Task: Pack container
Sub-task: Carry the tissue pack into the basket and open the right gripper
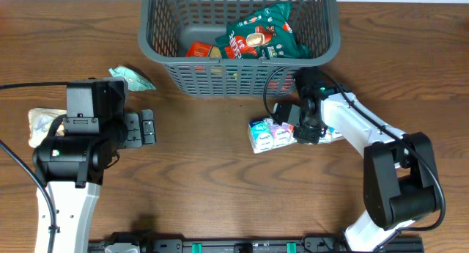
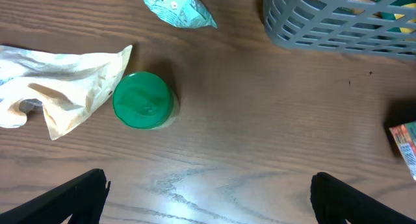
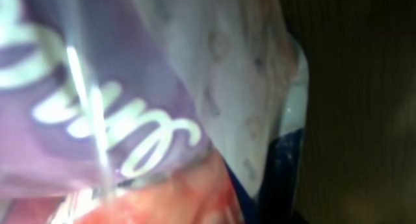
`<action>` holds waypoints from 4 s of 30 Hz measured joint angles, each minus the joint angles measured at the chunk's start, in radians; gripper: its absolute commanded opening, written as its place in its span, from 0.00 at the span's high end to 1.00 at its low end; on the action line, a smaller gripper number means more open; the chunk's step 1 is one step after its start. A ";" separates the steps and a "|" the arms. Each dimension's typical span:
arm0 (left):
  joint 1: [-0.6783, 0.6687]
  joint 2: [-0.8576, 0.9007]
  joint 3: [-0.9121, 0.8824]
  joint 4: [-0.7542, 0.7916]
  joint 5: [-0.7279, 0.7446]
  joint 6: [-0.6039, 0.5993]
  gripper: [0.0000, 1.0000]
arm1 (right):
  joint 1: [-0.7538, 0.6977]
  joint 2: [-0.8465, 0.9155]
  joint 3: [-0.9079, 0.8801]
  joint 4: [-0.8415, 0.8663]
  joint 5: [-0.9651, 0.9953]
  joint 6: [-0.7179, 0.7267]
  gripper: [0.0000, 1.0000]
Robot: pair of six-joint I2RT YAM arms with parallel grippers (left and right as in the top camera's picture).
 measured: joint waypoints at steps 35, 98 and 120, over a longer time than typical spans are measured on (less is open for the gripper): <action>0.000 -0.001 0.000 0.000 0.000 0.000 0.02 | 0.123 -0.472 0.499 -0.041 0.118 0.777 0.99; 0.000 -0.002 0.000 -0.021 0.000 0.000 0.01 | 0.201 0.134 0.710 0.237 -0.036 0.426 0.01; 0.000 -0.002 0.000 -0.023 0.000 0.000 0.01 | 0.204 0.077 0.686 0.108 0.009 0.419 0.02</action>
